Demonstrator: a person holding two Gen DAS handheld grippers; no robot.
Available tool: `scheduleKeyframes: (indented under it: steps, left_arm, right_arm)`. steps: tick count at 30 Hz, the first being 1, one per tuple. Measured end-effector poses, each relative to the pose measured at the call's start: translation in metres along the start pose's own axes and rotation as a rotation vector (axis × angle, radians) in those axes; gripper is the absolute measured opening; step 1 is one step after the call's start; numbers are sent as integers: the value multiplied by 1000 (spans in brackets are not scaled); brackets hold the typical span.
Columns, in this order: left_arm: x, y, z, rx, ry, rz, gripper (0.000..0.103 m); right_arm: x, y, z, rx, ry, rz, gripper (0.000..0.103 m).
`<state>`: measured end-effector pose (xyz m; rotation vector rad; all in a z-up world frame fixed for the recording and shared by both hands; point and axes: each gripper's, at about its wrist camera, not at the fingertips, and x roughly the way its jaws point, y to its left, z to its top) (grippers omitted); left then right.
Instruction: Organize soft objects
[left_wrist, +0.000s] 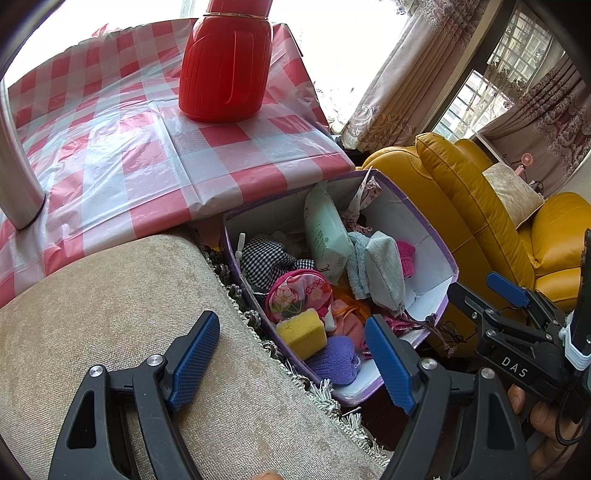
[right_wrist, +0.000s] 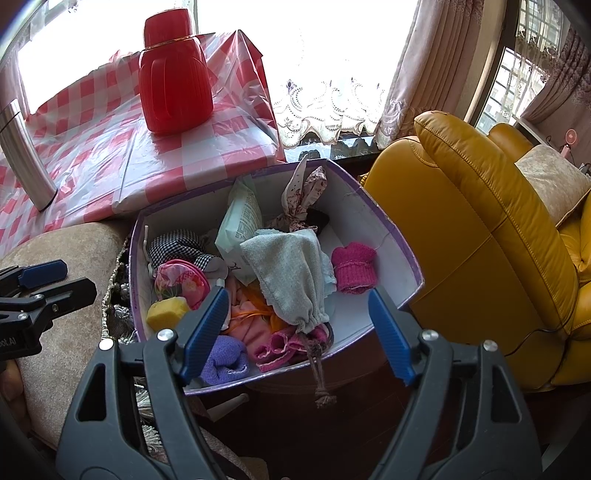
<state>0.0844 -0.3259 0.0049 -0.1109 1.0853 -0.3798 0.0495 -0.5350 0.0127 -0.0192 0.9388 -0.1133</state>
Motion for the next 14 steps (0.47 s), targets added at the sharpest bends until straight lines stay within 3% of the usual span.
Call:
scheduleKeyframes:
  steps: [8,14]
  left_arm:
    - [3,-5,-1,35,21,1,88]
    - [-6,-10,-2,92,-18,-11,91]
  right_arm:
    - [6,-2,-4,16,19,9,81]
    - [6,11,-1,-3,28,19,81]
